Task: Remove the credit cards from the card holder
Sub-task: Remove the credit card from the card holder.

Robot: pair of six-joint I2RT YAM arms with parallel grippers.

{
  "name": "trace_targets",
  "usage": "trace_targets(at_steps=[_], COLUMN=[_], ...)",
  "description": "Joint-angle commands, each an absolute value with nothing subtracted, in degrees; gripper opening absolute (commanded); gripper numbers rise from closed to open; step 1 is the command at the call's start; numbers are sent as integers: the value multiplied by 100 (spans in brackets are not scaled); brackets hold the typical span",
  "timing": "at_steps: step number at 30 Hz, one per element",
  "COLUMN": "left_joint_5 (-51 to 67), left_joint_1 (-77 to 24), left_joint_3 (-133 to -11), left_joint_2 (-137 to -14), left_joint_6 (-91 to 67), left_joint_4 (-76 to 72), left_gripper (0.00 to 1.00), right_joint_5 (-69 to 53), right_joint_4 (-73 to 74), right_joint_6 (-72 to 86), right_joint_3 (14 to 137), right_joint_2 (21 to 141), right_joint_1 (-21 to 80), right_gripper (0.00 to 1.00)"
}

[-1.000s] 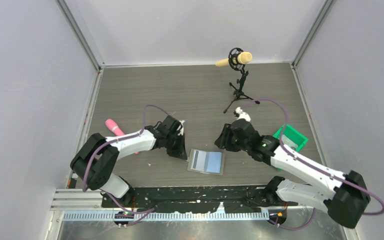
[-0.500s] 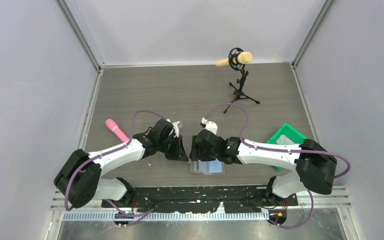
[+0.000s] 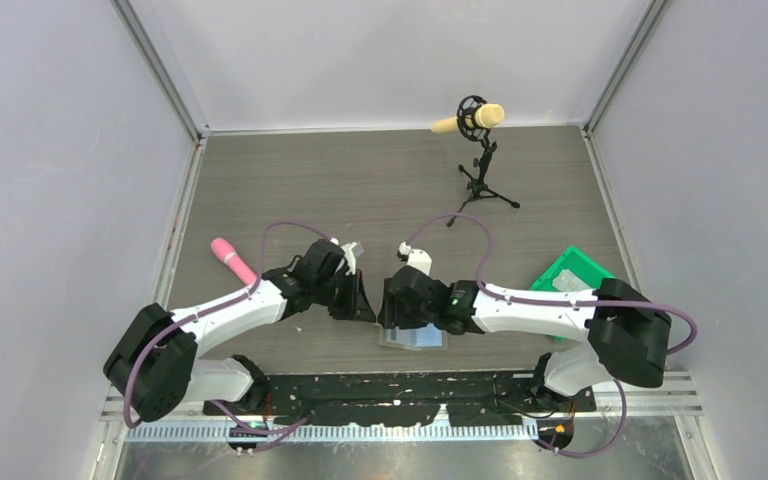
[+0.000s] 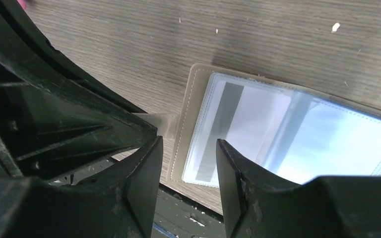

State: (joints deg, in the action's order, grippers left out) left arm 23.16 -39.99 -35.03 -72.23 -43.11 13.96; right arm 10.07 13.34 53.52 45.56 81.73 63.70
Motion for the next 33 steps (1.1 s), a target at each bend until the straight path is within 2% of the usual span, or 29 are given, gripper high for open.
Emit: trace_targets(at_steps=[1, 8, 13, 18, 25, 33], left_joint_5=[2237, 2189, 2188, 2197, 2121, 2145], left_joint_1=[-3986, -3984, -3982, -3982, -3988, -3987], left_joint_3=[-3519, -3491, -3481, -3463, -3463, -3462], left_joint_2=[-7067, -7007, -6999, -6968, -6959, -6963], left_joint_6=[-4333, -4346, -4359, -4377, -4342, -4368], left_joint_4=[1308, 1342, 1334, 1326, 1378, 1361], left_gripper=[0, 0, 0, 0, 0, 0], right_joint_5=[1361, 1613, 1328, 1247, 1579, 1723], right_joint_4=[1411, 1605, 1313, 1216, 1692, 1953], right_joint_6=[5472, 5513, 5578, 5627, 5682, 5672], right_joint_3=[4534, 4459, 4347, 4299, 4302, 4298], right_joint_2=[8130, 7795, 7933, 8102, 7961, 7834], right_joint_1=[6457, 6460, 6455, 6460, 6453, 6459], right_gripper=[50, 44, 50, 51, 42, 41])
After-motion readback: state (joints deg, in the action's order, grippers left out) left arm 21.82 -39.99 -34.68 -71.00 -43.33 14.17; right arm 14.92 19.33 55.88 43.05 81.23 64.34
